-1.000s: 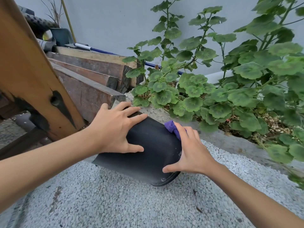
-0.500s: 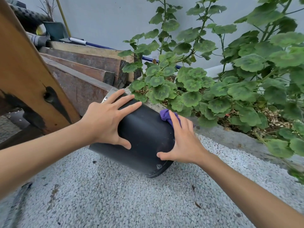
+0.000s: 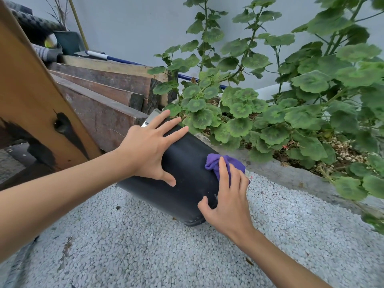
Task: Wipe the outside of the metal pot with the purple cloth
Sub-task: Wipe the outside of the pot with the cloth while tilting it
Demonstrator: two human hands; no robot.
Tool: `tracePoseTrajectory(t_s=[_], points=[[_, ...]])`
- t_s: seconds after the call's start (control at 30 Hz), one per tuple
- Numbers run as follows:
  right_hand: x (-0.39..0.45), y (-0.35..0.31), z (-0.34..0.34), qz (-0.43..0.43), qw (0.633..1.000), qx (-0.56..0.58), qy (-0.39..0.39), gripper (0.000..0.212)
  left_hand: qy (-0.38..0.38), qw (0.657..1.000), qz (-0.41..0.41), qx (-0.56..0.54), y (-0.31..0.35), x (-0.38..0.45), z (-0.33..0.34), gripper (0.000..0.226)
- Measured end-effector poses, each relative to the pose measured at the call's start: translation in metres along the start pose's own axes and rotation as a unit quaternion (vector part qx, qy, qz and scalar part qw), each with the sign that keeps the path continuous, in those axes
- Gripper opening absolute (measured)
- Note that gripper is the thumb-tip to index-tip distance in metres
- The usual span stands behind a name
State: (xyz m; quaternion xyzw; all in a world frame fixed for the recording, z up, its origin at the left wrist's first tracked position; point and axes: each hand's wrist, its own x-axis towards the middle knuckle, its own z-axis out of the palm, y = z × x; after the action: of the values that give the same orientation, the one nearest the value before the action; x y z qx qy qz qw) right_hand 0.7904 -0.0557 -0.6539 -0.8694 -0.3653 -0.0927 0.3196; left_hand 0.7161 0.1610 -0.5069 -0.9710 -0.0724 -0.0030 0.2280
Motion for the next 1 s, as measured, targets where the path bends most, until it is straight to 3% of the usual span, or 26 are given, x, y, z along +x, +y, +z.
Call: tracePoseTrajectory(t_s=[0.2, 0.43, 0.83, 1.0], points=[[0.014, 0.006, -0.001, 0.003, 0.994, 0.105, -0.019, 0.105, 0.072, 0.993, 0.004, -0.093, -0.013, -0.023, 0.014, 0.114], [0.033, 0.009, -0.015, 0.002, 0.983, 0.181, -0.040, 0.098, 0.028, 0.994, -0.009, -0.104, -0.018, -0.019, -0.002, 0.111], [0.049, 0.030, -0.052, -0.014, 0.980, 0.142, -0.140, 0.089, -0.006, 0.988, -0.021, -0.155, 0.012, -0.027, -0.008, 0.102], [0.047, 0.035, -0.045, -0.036, 0.983, 0.123, -0.134, 0.087, -0.002, 0.992, -0.007, -0.125, 0.014, -0.037, 0.000, 0.099]])
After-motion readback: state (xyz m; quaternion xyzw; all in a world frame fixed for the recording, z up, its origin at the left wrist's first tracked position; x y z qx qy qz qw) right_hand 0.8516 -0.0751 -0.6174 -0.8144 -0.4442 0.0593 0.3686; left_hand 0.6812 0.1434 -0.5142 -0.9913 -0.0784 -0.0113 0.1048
